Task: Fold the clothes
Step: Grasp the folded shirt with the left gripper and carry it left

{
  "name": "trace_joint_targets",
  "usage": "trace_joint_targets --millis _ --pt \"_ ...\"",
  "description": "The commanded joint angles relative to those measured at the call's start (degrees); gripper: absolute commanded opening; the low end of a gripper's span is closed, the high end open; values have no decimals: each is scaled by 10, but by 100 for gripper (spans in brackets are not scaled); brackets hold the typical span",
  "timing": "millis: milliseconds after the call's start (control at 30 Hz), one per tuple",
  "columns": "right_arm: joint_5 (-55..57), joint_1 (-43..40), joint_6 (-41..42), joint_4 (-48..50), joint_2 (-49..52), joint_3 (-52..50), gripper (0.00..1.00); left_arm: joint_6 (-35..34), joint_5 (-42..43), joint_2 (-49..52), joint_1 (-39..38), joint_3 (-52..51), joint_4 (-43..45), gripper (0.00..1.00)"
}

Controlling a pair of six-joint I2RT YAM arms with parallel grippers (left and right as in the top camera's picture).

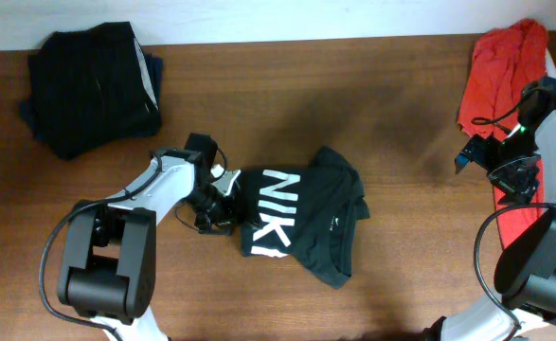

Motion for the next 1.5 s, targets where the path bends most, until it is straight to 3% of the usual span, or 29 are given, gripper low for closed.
trace_joint_targets --millis 0,67,167,233,267,300,400,667,800,1067,1133,1267,1467 --pt "1 1 -3 -2 -3 5 99 -5 15 9 -3 -27 41 87" --pt "1 1 -3 -2 -3 5 99 -5 23 9 -4 -27 48 76" --pt "1 1 -3 -2 -3 5 99 -6 21 9 -7 -28 89 44" --pt "1 1 -3 -2 -3 5 99 -32 2 9 -7 -28 117 33" --pt "1 1 -3 -2 -3 5 99 -57 -26 9 -7 -28 125 13" --pt "1 1 -3 -2 -3 5 99 -88 -79 9 -7 -28 130 1" --pt "1 1 -3 -2 -3 5 99 -97 -166 9 -6 -18 127 1" --pt "1 1 -3 -2 -3 5 99 -97 -441 9 25 141 123 1" --pt "1 1 -3 -2 -3 5 99 -73 -549 9 63 190 205 1" --pt "1 1 -3 -2 -3 5 99 -81 -555 9 126 191 366 1" --pt "1 1 -3 -2 -3 5 99 -157 -547 9 147 196 386 1" --pt "1 1 -3 -2 -3 5 99 -235 -495 7 186 198 428 1" --pt "1 1 -3 -2 -3 5 99 -282 -366 -11 249 213 469 1"
